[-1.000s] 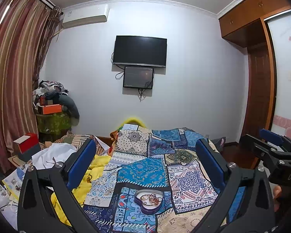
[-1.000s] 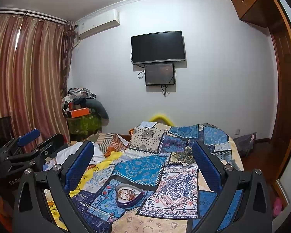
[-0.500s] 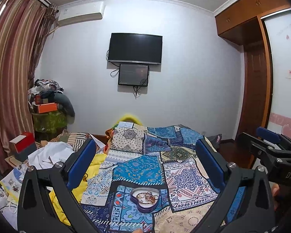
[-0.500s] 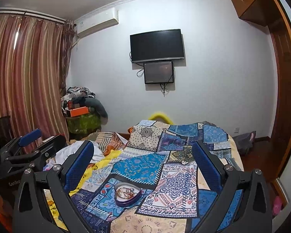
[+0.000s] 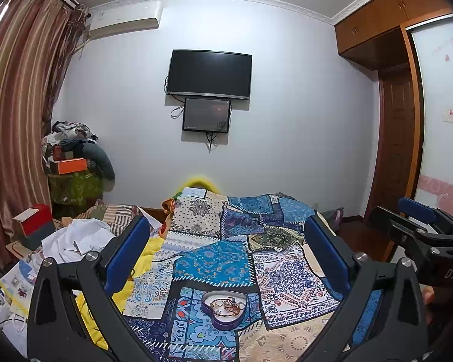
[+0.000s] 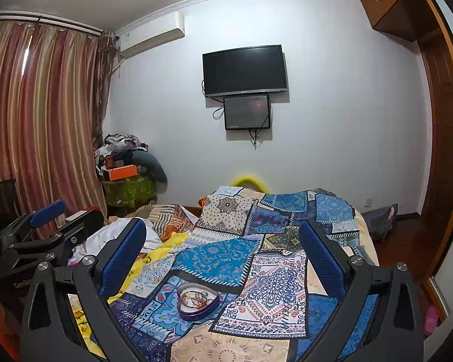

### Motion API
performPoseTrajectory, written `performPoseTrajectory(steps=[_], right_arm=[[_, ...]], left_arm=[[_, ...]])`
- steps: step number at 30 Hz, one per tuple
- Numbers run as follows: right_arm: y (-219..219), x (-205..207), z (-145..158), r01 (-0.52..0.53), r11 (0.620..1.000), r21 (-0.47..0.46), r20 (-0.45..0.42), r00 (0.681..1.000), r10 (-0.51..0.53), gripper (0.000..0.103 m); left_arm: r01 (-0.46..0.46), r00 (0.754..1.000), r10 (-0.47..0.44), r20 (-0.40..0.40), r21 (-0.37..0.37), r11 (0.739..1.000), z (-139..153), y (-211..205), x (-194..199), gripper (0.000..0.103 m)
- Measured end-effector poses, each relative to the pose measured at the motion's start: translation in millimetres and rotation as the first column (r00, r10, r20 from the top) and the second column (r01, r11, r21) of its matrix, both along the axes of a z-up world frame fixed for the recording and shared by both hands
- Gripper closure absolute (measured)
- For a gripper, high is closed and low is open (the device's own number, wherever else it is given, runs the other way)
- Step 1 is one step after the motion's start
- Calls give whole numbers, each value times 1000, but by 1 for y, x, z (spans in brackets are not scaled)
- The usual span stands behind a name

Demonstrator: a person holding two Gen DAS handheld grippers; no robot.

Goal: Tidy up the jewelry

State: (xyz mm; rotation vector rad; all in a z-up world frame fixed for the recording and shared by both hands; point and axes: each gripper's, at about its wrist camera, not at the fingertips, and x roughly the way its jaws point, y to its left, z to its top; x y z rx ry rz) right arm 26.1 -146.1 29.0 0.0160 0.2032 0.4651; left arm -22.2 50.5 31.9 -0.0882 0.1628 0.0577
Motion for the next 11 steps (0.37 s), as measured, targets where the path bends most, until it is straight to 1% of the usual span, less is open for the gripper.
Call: performPoseTrajectory(steps=[11], right_arm=[[6, 2, -3, -7, 1000, -10, -11, 1000, 6, 3]], left_arm=[[2, 1000, -2, -5, -14, 1000, -5, 5, 1, 0]])
